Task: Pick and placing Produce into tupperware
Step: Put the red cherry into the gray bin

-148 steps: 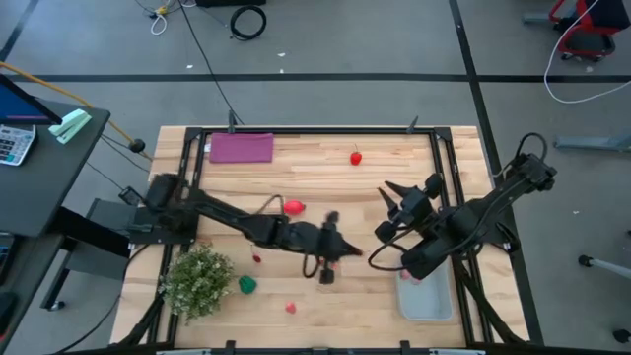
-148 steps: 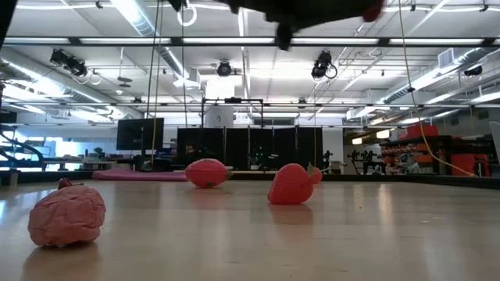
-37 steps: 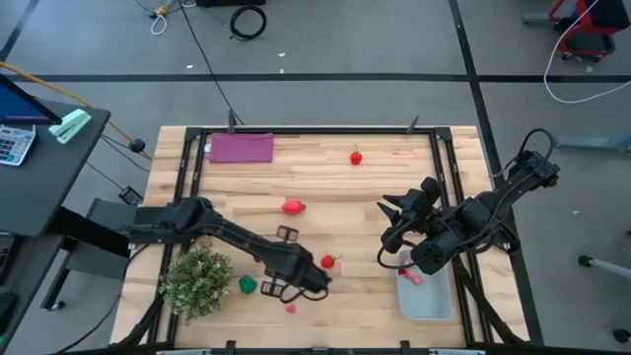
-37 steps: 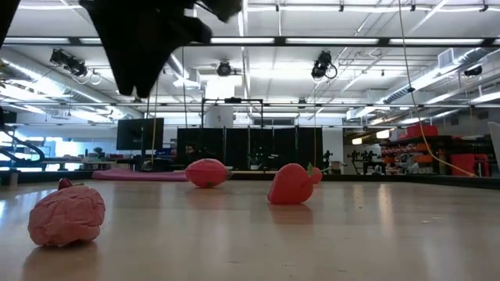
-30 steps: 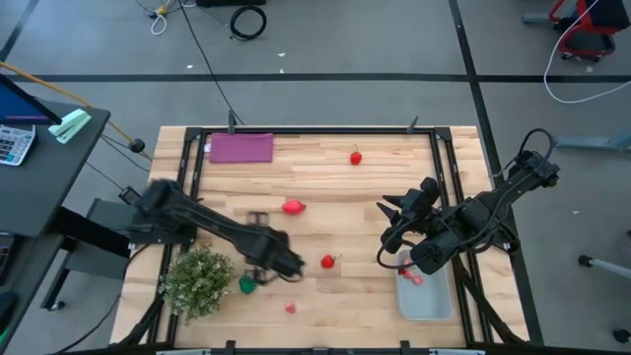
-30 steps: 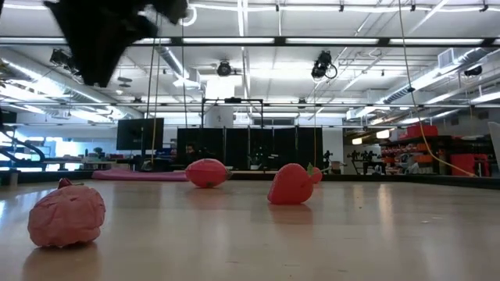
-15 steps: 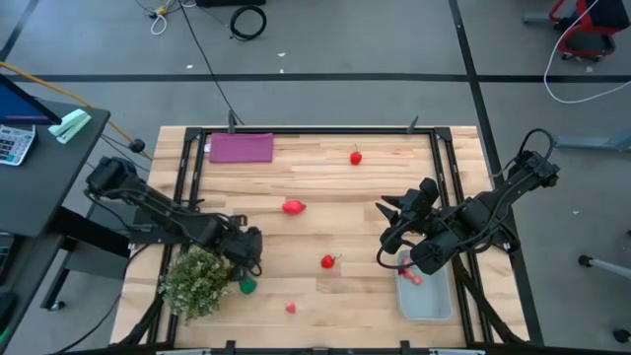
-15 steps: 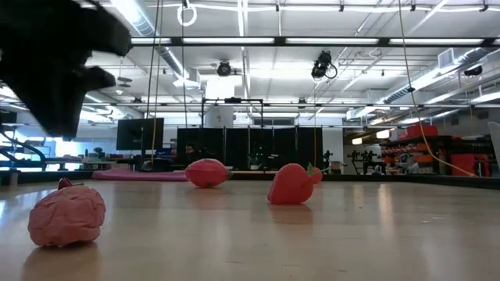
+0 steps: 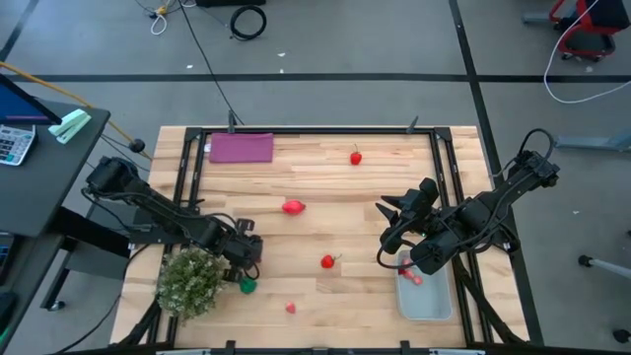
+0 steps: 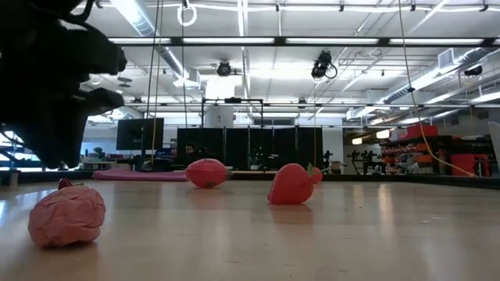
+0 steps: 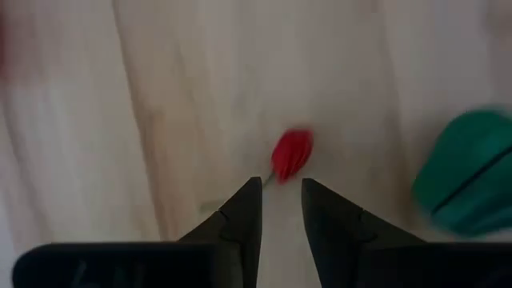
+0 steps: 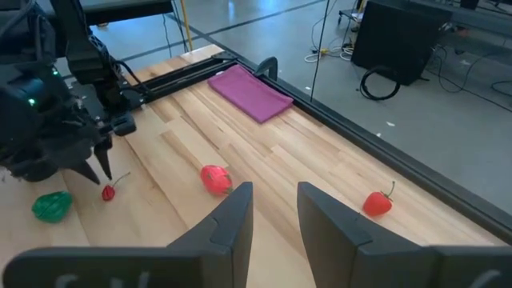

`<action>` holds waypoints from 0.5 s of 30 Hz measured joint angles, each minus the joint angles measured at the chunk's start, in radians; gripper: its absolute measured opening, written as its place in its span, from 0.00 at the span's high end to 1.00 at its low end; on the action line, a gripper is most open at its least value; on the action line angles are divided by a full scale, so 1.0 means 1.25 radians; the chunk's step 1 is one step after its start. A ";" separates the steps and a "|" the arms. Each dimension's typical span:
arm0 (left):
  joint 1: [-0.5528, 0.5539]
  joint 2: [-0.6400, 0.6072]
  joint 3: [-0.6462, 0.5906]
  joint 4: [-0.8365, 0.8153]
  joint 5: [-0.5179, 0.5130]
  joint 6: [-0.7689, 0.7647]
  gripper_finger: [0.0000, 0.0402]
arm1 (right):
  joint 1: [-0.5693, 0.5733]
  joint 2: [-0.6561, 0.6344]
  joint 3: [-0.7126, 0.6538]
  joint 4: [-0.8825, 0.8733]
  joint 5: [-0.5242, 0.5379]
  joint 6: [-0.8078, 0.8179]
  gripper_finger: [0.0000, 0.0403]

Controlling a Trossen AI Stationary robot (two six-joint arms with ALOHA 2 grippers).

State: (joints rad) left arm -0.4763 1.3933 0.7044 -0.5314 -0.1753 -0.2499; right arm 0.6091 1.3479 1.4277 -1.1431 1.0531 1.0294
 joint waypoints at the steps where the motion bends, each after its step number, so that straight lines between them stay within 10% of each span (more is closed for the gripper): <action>1: 0.000 0.000 0.000 0.021 0.000 0.005 0.77 | 0.000 0.000 0.000 0.000 0.000 0.000 0.73; 15: 0.000 0.000 0.001 0.035 0.001 -0.002 0.75 | 0.000 0.000 0.000 0.000 0.000 0.000 0.73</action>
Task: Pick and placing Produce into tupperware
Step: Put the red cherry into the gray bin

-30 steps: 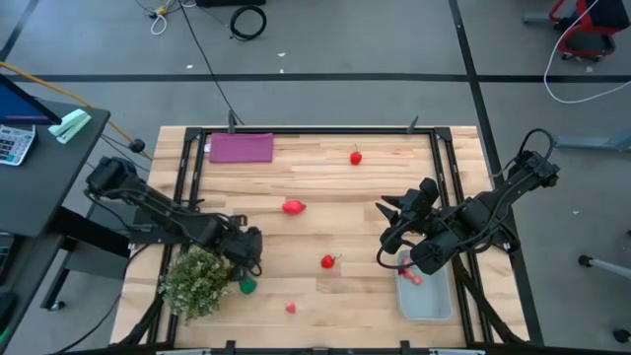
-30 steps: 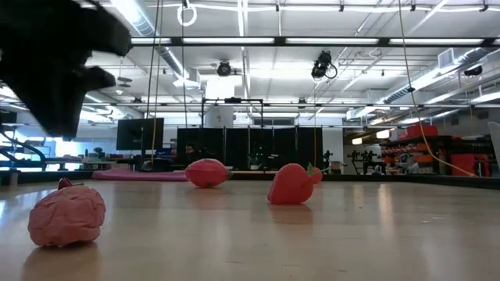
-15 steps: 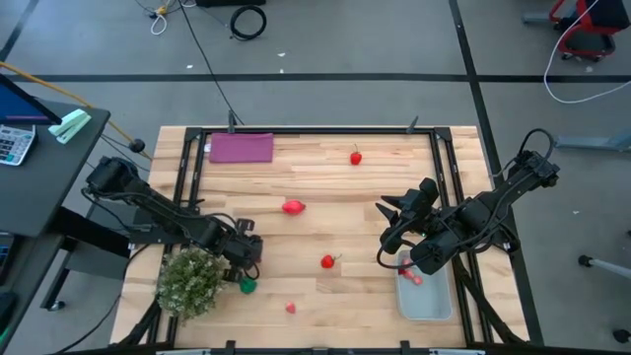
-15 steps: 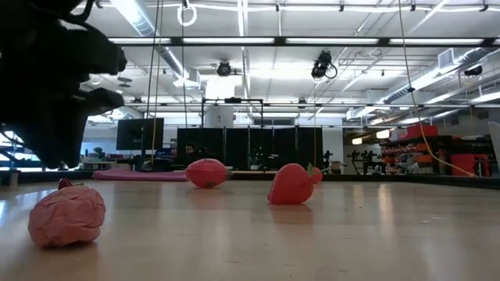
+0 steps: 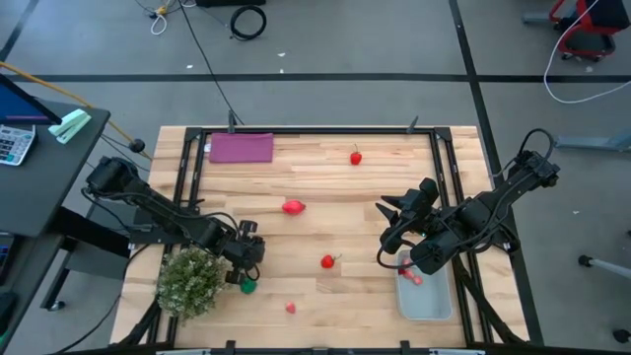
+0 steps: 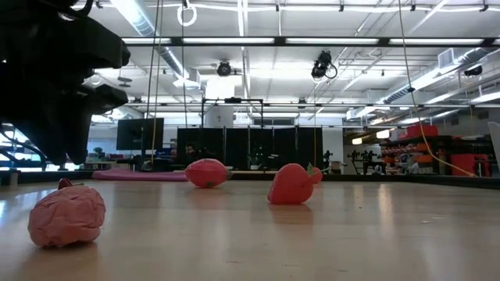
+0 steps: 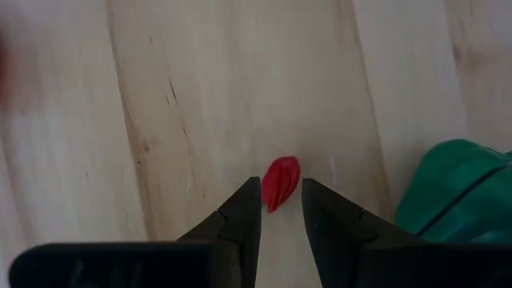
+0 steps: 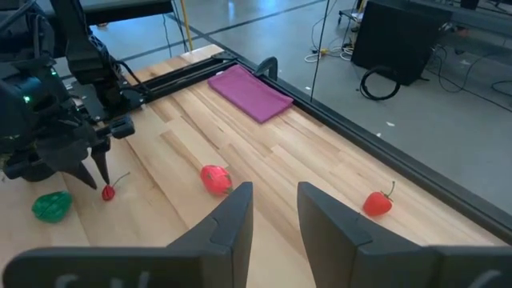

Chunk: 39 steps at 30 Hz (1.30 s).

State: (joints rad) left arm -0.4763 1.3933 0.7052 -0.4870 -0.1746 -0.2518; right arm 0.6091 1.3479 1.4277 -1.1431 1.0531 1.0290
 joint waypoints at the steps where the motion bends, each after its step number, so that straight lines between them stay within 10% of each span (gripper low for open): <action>1: 0.000 0.000 0.000 0.000 0.000 -0.003 0.75 | 0.000 0.000 0.000 0.000 0.000 0.000 0.73; 19: 0.000 0.000 -0.095 0.119 0.000 -0.048 0.75 | 0.000 0.000 0.000 0.000 0.000 0.000 0.73; 27: 0.001 0.000 -0.091 0.132 -0.056 -0.109 0.97 | 0.000 0.000 0.000 0.000 0.000 0.000 0.73; 39: 0.007 0.001 0.183 0.254 -0.295 0.168 0.99 | 0.000 0.000 0.000 0.000 0.000 0.000 0.73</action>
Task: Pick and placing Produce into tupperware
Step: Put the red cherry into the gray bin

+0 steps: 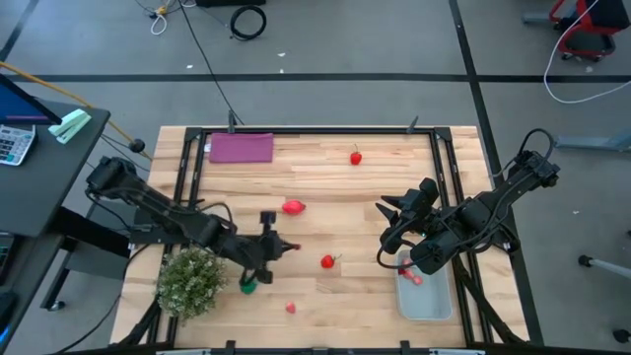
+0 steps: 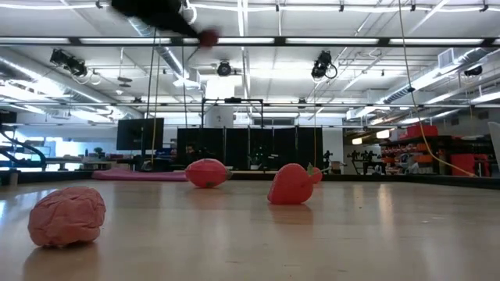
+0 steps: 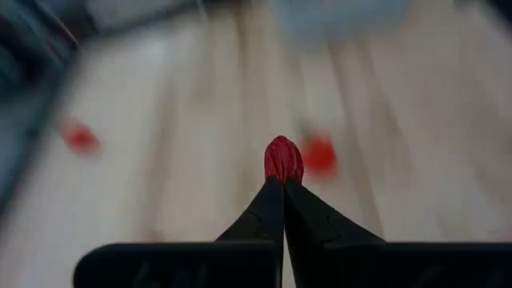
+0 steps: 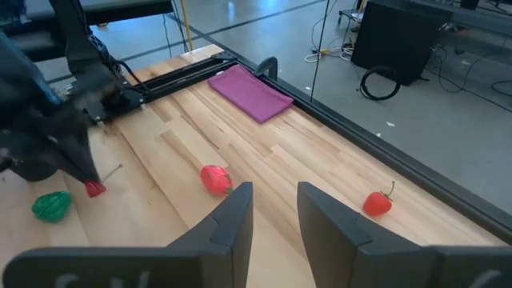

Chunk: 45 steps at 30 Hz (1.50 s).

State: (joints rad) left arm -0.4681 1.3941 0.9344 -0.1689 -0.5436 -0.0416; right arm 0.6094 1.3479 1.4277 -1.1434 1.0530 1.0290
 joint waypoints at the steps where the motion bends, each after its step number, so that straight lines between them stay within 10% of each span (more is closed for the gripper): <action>1: 0.006 0.000 0.015 0.044 -0.005 0.037 0.99 | 0.000 0.000 0.000 0.000 0.000 0.000 0.73; 8: 0.062 0.050 0.015 0.401 0.085 0.151 0.99 | 0.000 0.000 0.000 0.000 0.017 0.000 0.73; 17: 0.129 0.344 0.098 0.799 0.340 0.168 1.00 | 0.000 0.000 0.000 0.000 0.042 -0.001 0.73; 35: 0.131 0.891 0.813 0.527 0.559 0.210 1.00 | 0.000 -0.001 0.000 -0.003 0.053 -0.035 0.73; 45: 0.165 1.002 0.930 0.483 0.561 0.219 1.00 | 0.000 -0.001 0.000 -0.002 0.006 -0.007 0.73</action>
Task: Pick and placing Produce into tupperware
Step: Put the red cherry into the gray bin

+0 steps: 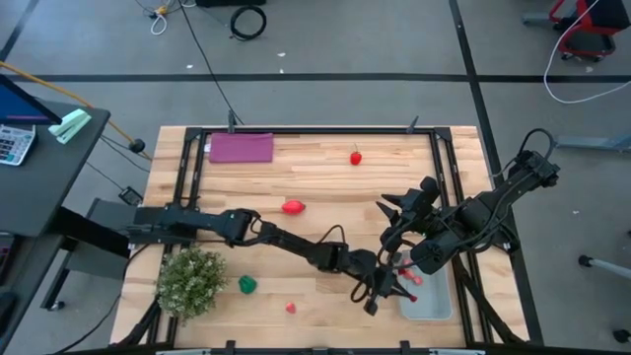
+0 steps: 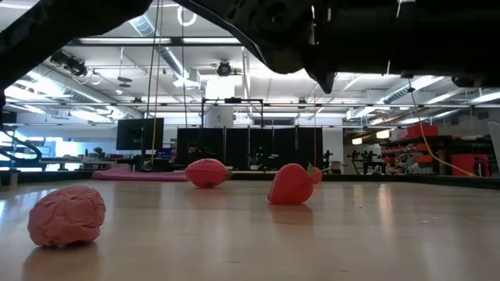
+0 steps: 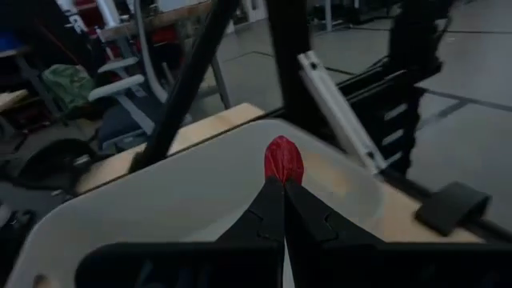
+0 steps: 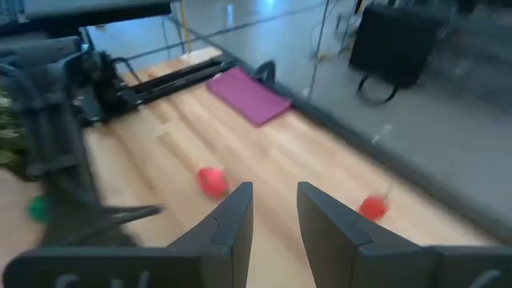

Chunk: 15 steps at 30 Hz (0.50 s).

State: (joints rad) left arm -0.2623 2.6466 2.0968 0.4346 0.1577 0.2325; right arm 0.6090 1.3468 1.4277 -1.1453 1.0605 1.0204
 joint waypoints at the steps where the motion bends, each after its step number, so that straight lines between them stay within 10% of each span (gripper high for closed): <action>1: 0.007 0.002 0.000 -0.004 0.000 -0.001 0.99 | 0.000 0.000 0.000 0.001 -0.018 0.024 0.73; 15: 0.084 0.004 -0.001 -0.120 -0.001 -0.145 0.89 | -0.009 0.000 0.000 0.001 -0.092 0.078 0.73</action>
State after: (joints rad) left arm -0.1577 2.6514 2.0960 0.2842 0.1561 0.0510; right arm 0.5972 1.3468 1.4277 -1.1435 0.9450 1.1175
